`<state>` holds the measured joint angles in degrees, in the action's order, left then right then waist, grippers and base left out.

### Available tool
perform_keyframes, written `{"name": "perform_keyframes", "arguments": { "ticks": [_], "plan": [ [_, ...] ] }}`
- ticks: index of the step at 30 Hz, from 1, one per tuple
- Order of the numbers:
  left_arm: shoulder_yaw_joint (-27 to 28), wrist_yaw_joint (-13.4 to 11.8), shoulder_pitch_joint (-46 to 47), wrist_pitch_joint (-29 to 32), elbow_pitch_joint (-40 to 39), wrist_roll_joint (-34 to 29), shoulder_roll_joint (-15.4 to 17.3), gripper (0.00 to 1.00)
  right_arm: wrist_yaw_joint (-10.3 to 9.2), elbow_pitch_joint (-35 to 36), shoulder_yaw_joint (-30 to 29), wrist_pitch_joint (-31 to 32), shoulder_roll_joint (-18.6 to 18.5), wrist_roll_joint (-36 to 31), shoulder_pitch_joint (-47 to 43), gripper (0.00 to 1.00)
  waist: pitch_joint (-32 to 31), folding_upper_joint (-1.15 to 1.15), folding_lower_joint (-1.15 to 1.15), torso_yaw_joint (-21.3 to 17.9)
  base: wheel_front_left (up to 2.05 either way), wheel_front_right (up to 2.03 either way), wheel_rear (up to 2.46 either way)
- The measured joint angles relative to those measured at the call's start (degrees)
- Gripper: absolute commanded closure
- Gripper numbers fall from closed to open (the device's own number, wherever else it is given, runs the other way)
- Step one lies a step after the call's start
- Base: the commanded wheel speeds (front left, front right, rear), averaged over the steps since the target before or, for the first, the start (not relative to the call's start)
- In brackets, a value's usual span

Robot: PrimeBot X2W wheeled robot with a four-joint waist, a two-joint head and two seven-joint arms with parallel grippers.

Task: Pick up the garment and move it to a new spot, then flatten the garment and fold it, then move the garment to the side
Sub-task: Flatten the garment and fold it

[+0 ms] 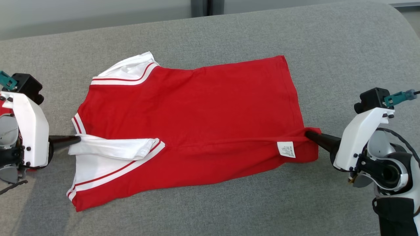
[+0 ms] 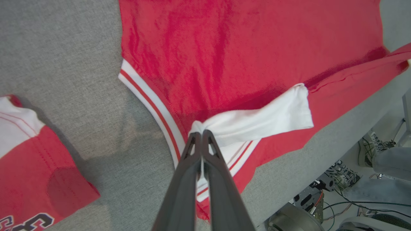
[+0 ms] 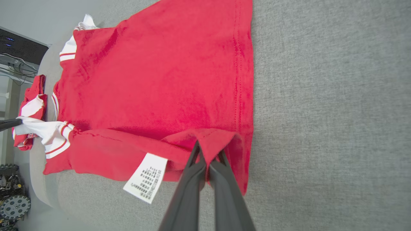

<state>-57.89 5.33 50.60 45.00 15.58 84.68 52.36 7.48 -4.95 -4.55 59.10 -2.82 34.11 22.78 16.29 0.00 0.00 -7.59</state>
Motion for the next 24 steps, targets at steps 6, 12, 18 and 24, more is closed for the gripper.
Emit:
{"name": "perform_keyframes", "arguments": {
  "ticks": [6,12,18,24],
  "plan": [
    [0.2,0.8,0.3,-2.1,3.2,-0.7,-2.2,0.00,0.00,-3.8,1.5,-4.2,0.0,-0.3,1.8,0.08,-0.1,0.00,0.00,0.3,0.00,0.00,0.00],
    [0.8,1.5,0.4,-4.2,5.0,-0.5,-3.3,0.00,0.00,-5.5,2.0,-9.1,0.1,-0.9,2.7,0.00,-1.1,0.00,0.00,0.7,0.00,0.00,0.00],
    [2.2,1.8,-0.6,-10.6,3.8,-1.2,-3.4,0.00,0.00,-5.3,2.5,-18.4,-0.5,-0.3,2.7,0.00,-3.5,0.00,0.00,1.1,0.00,0.00,0.00],
    [4.3,1.2,-4.5,-23.8,2.4,-5.5,-2.7,0.00,0.00,-4.7,5.2,-30.8,-3.0,0.9,0.4,0.00,-6.9,0.00,0.00,1.5,0.00,0.00,0.00]
  ]
}}
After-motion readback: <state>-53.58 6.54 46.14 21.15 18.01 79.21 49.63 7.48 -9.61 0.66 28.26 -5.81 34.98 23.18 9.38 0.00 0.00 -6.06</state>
